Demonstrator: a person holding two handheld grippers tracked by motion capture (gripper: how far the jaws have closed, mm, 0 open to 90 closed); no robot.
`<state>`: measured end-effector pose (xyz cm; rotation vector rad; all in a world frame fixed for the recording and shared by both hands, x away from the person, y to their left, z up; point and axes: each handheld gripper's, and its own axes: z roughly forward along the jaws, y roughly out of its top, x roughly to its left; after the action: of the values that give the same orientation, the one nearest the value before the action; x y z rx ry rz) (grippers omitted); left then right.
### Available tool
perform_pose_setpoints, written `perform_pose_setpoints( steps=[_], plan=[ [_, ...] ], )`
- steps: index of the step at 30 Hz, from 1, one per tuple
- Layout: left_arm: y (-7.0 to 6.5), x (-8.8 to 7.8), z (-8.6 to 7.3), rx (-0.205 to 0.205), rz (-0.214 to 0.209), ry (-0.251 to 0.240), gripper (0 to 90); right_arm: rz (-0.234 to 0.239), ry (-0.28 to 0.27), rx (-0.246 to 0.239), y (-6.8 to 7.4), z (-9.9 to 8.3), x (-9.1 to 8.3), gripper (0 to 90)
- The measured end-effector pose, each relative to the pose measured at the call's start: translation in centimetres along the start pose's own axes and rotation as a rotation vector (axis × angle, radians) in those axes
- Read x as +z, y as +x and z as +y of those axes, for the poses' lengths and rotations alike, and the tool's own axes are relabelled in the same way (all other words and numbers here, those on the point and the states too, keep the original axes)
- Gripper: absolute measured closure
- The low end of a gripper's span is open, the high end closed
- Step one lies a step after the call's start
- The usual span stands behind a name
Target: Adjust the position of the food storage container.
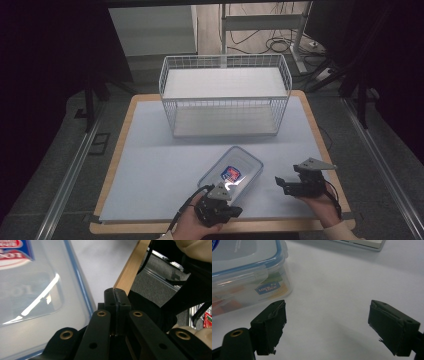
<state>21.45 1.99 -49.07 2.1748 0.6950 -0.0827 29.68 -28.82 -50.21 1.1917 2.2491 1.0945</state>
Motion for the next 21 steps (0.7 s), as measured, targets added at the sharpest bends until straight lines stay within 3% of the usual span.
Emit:
perform_pose_setpoints(
  steps=[3, 13, 21],
  plan=[
    [-0.14, 0.45, -0.21, 0.014, 0.022, 0.014, 89.9, -0.002, 0.003, 0.0, -0.08, -0.03, 0.05, 15.1],
    [-0.01, 0.41, -0.52, 0.026, 0.036, 0.031, 89.9, -0.005, 0.0, 0.0, -0.06, -0.05, -0.02, 15.1],
    [0.64, -0.13, -0.87, 0.015, 0.051, 0.032, 89.9, -0.006, 0.001, 0.001, -0.1, -0.06, -0.03, 15.1]
  ],
)
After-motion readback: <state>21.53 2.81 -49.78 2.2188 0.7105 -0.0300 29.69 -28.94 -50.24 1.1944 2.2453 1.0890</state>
